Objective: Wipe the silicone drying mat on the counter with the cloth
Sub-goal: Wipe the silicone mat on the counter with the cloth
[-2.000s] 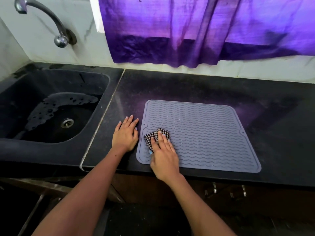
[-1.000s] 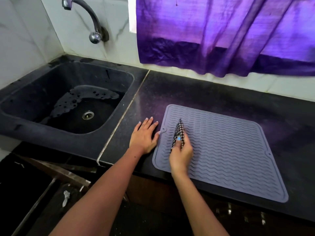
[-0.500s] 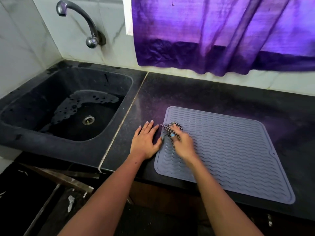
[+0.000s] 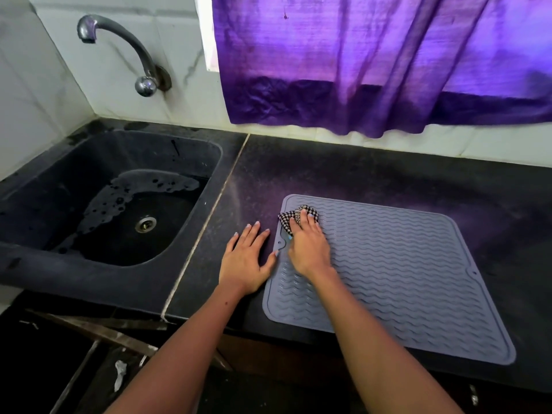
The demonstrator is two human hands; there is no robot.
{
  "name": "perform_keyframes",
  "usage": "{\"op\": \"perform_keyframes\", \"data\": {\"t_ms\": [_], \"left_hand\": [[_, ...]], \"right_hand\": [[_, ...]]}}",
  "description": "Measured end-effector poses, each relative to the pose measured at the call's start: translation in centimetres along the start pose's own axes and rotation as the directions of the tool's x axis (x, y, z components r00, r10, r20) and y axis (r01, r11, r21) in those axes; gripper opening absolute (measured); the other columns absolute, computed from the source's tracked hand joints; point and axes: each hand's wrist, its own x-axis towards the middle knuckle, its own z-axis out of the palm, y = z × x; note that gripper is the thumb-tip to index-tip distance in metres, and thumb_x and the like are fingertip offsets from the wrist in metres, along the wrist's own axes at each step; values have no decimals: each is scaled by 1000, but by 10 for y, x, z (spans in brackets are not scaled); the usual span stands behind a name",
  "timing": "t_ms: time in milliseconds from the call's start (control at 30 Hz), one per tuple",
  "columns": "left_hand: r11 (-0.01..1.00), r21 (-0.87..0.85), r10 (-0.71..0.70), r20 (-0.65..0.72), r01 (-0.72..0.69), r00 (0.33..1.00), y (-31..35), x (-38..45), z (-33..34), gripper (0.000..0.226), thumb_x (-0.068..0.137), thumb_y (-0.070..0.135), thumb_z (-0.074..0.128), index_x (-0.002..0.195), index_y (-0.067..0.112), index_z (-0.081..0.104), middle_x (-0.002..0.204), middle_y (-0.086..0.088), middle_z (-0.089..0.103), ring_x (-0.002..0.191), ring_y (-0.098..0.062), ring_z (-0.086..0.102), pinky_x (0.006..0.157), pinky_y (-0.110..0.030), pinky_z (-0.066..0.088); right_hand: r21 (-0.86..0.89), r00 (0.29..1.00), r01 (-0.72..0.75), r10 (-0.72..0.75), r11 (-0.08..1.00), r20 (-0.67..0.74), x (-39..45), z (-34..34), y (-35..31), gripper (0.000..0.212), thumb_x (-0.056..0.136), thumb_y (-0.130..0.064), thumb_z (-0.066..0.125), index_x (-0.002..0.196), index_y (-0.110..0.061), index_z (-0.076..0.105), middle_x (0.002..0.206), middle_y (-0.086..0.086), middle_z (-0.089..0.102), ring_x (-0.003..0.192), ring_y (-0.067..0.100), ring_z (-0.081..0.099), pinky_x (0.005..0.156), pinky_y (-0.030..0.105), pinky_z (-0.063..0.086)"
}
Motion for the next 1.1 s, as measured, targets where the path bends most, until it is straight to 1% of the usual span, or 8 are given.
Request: {"op": "perform_keyframes", "data": {"t_ms": [100,267,433,567,700,767,900,1100], "left_hand": [[1000,-2,-1,-7,1,1000,0,0,0,78,81,65,10,145,26,32,157,3,20,145,-11,11,117,-31,4],[1000,-24,7,-15,-8,1000,-2,0,1,78,82,67,11,145,27,33,156,4,20,145,-9,11,117,-30,3],[999,-38,11,-23,-12,1000,-2,0,0,79,82,68,11,145,27,33,157,5,19,145,-9,10,117,-30,1],[1000,-23,4,-23,-5,1000,-1,1,0,79,81,68,11,145,27,33,156,4,20,145,-9,11,117,-31,3],[1000,-12,3,-6,-3,1000,0,0,0,80,80,68,9,145,28,32,157,5,19,145,-8,10,117,-30,2],[1000,-21,5,-8,-6,1000,-1,0,-1,80,80,68,9,145,27,33,157,5,19,145,-9,11,117,-30,2],[999,-34,11,-26,-12,1000,-1,-1,0,80,80,68,11,144,26,37,156,4,23,144,-10,15,116,-30,4],[999,-28,14,-11,-14,1000,-3,0,-1,81,80,69,10,144,26,36,156,3,23,144,-11,15,117,-33,7]], "right_hand": [[311,996,-89,83,946,30,14,-12,10,53,91,-8,48,142,-20,39,155,-1,26,142,19,26,115,33,21],[928,887,-241,453,283,92,33,-48,20,31,92,-3,48,118,-11,63,126,15,60,113,25,58,96,34,44],[375,949,-133,227,918,-218,25,-42,21,56,93,-2,46,145,-13,30,156,5,23,142,21,25,116,31,18],[1,997,-64,64,998,-31,16,-6,16,64,92,-8,44,149,-11,14,158,13,2,147,26,3,119,34,2],[155,997,-77,77,985,10,22,-9,25,60,92,-6,45,147,-16,25,159,7,9,146,21,10,118,32,8],[490,979,-198,193,849,61,30,-19,32,49,93,-5,45,141,-17,41,153,5,31,139,22,31,113,33,25],[961,823,-275,524,34,218,41,-50,45,31,96,-10,46,125,-4,56,107,7,64,93,20,58,81,30,46],[259,926,-240,300,936,-227,24,-57,63,53,93,-6,44,144,-10,33,154,8,27,141,25,28,117,36,22]]}}
